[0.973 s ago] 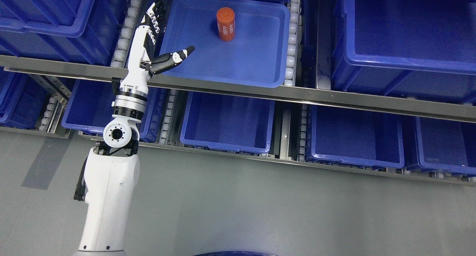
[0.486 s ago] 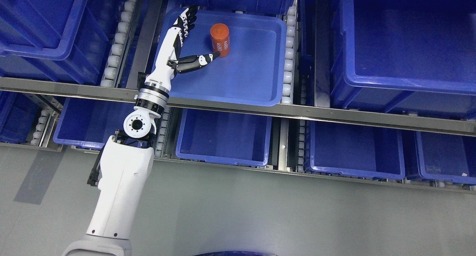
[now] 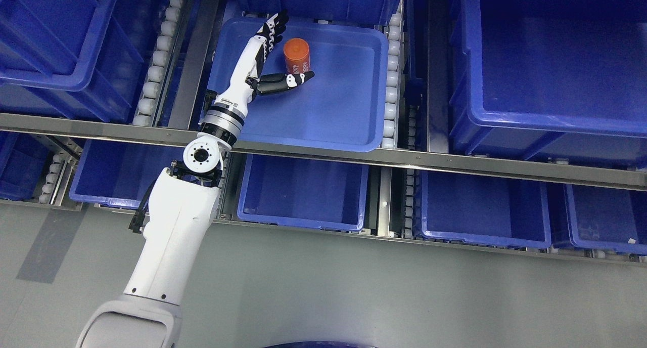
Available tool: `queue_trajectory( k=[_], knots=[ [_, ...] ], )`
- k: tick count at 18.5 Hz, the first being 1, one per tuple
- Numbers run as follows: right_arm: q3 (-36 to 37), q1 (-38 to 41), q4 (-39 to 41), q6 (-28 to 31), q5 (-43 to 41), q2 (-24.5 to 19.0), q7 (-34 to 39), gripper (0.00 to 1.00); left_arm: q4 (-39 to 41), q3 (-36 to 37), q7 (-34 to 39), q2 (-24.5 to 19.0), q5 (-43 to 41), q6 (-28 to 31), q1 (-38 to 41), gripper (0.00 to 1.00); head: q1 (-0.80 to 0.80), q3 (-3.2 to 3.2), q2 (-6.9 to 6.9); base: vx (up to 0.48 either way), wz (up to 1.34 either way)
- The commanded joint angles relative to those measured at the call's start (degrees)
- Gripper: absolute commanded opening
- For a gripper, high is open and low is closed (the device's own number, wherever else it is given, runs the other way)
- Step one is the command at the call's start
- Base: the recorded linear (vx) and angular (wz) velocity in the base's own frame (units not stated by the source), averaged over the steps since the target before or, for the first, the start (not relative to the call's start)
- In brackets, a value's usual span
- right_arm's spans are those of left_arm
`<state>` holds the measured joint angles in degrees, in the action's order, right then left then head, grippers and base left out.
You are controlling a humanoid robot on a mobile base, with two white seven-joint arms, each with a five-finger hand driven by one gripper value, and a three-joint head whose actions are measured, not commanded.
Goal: Grab orange capacitor from left shelf to right desk
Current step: 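Reach the left hand into the blue bin toward the orange capacitor, then close the left hand fingers around the orange capacitor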
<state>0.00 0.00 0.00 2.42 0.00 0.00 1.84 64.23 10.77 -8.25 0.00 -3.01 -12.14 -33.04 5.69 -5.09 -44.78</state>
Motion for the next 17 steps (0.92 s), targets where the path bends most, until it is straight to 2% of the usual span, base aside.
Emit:
queue_trajectory(
  k=[1,7,17],
  knots=[
    [0.62,-0.09,1.93,-0.04,0.26,1.00,0.00,1.00,-9.30,3.03,-0.36,-1.00,0.11,0.01,-2.03,0.94,0.00,0.00,0.00,0.000,0.00],
    [0.62,-0.18,1.93,-0.04,0.26,1.00,0.00,1.00,-9.30,2.41,-0.80,-1.00,0.20,-0.78,-2.03,0.81,0.00,0.00,0.00,0.000,0.00],
    [0.62,-0.09,1.93,-0.04,0.26,1.00,0.00,1.00,-9.39,1.01,-0.72,-1.00,2.48,-5.35,-2.03,0.39,0.00,0.00,0.00,0.000,0.00]
  ],
)
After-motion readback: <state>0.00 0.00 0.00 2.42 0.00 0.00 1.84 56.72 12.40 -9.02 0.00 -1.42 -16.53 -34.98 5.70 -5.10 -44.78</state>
